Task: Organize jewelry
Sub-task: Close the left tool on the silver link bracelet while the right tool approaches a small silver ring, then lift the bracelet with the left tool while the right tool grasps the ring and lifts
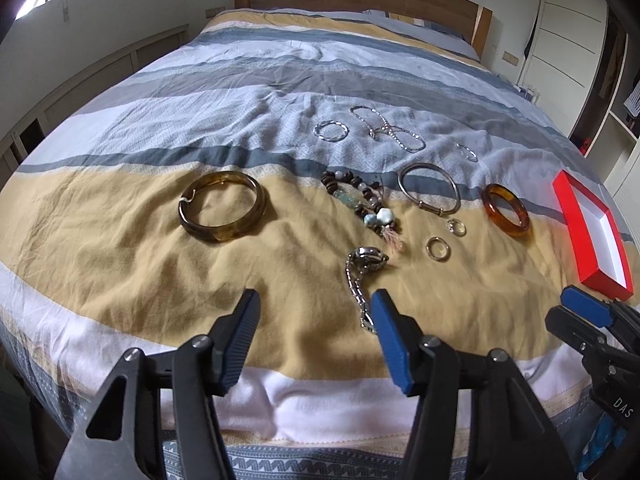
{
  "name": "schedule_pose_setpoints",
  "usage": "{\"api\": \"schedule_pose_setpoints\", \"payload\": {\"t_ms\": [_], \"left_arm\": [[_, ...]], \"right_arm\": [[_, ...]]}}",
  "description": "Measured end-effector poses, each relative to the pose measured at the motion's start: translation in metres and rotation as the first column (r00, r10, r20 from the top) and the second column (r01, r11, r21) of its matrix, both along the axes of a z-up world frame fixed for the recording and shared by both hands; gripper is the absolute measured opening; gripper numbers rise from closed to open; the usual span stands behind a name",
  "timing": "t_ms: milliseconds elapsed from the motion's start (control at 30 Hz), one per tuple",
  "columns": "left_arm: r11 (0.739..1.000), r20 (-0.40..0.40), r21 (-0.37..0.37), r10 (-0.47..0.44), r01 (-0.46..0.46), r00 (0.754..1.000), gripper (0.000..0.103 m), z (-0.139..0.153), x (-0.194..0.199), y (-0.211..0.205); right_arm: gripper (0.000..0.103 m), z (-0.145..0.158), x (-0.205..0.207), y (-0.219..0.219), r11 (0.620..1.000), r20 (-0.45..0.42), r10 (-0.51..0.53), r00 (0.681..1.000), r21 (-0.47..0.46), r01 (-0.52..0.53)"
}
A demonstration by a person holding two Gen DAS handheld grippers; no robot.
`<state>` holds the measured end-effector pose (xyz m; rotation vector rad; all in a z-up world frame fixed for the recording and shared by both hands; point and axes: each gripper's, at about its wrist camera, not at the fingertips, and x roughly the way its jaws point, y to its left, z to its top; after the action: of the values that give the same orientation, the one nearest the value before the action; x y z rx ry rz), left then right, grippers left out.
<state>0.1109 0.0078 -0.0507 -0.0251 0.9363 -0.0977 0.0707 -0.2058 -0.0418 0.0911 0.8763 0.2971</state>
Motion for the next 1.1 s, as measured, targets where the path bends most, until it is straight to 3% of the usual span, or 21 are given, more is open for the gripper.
{"api": "schedule_pose_setpoints", "payload": {"t_ms": [367, 500, 667, 933, 1100], "left_arm": [[0.999, -0.033, -0.019, -0.046, 0.045, 0.998, 0.054, -0.013, 0.024, -0.011], [0.998, -0.08, -0.019, -0.065, 0.063, 0.995, 0.039, -0.025, 0.032, -0.014], [0.998, -0.101, -0.027, -0.066, 0.063, 0.993, 0.033, -0.034, 0.038, -0.014], [0.995, -0.1, -0.071, -0.07, 0.063, 0.993, 0.013, -0.04, 0.04, -0.008], [0.995, -0.096, -0.087, -0.067, 0.059, 0.993, 0.012, -0.041, 0.041, -0.007]], "right_arm": [[0.041, 0.001, 0.038, 0.008, 0.998, 0.015, 0.043, 0.999, 0.043, -0.044], [0.037, -0.004, 0.052, 0.013, 0.997, 0.012, 0.055, 0.998, 0.047, -0.055], [0.037, -0.013, 0.069, 0.02, 0.997, 0.004, 0.059, 0.998, 0.058, -0.059], [0.034, -0.028, 0.093, 0.03, 0.997, -0.013, 0.058, 0.998, 0.06, -0.057], [0.033, -0.038, 0.104, 0.03, 0.998, -0.024, 0.048, 0.999, 0.051, -0.046]]}}
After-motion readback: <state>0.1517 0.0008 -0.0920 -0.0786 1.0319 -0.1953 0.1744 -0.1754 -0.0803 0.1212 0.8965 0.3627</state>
